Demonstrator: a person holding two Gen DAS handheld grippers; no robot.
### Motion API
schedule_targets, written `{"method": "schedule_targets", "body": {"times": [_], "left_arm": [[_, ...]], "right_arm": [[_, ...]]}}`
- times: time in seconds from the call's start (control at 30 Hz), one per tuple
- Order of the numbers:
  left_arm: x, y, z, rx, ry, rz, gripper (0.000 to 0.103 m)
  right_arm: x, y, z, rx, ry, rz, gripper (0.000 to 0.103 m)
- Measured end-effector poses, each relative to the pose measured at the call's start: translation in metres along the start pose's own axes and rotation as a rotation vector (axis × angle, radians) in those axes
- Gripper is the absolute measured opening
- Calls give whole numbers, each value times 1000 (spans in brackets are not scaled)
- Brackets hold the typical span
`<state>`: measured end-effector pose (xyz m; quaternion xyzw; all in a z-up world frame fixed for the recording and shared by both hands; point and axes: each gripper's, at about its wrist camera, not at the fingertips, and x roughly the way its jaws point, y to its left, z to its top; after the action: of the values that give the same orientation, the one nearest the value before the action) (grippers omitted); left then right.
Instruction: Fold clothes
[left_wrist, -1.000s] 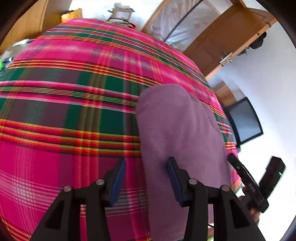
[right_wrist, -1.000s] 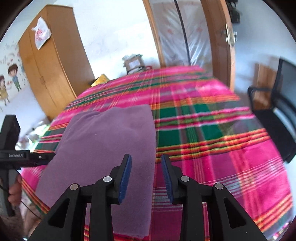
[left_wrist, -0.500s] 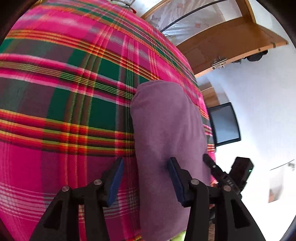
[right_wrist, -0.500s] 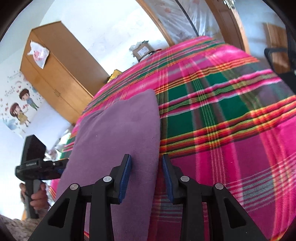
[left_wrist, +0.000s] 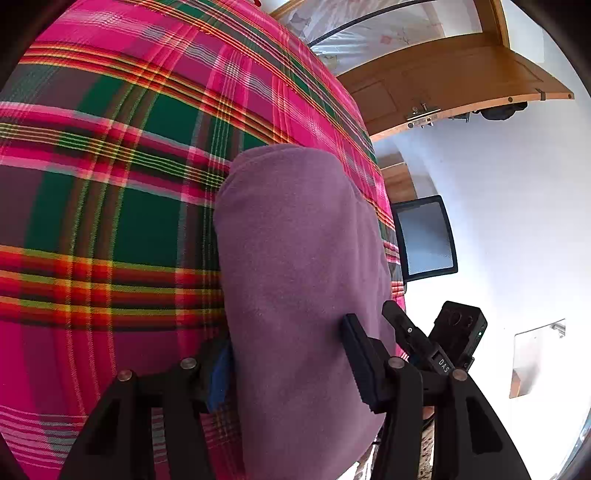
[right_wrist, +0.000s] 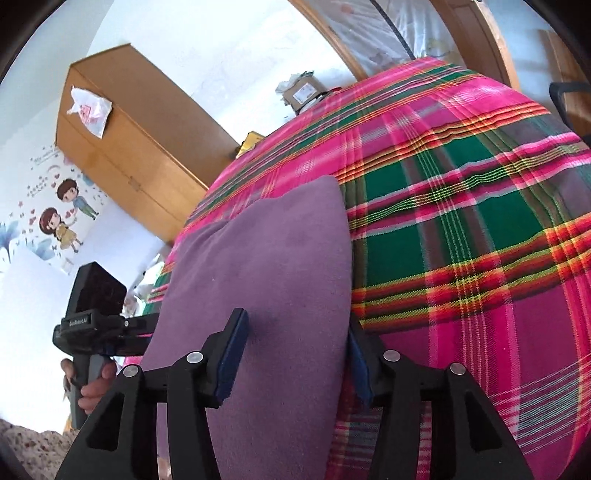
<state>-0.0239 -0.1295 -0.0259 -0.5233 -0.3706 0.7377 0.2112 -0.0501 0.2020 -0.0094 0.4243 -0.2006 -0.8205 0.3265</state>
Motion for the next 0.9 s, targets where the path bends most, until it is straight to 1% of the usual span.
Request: {"method": "schedule_targets", "body": {"times": [0.1,0.17,0.2,0.23,0.27,0.3,0.33,0.43,0.5,0.57,0.7,0.9], "left_arm": [[-1,1,-2,-9,-1,-2,55],[-3,2,-4,-12,-2,-1,49],[-4,1,-4,-8,-5,0,48],[-4,-1,-4,-2,-9,5,47],[-5,-2,-4,4,-13,9,45],[-6,-3,-4,9,-16,12,44],[-7,-5,-4,15,-20,16,43],[-11,-8,-3,29,-28,24,41],[-15,-10,0,39,-32,27,41],[-26,-9,4,49,-62,39,41],[-53,0,16,53,-111,57,41],[-101,28,42,17,-184,92,41]], "right_arm": [[0,0,1,2,3,-2,53],[1,2,1,-5,10,-7,51],[1,4,1,-14,10,-19,48],[1,6,0,-21,9,-33,40],[0,7,1,-23,7,-35,37],[-1,8,0,-23,3,-39,26],[-2,11,0,-27,-3,-41,23],[-5,26,0,-68,-26,-61,21],[-6,38,2,-93,-46,-47,21],[-6,52,7,-113,-61,-41,20],[17,76,23,-135,-58,-23,20],[62,110,40,-157,-22,38,20]]}}
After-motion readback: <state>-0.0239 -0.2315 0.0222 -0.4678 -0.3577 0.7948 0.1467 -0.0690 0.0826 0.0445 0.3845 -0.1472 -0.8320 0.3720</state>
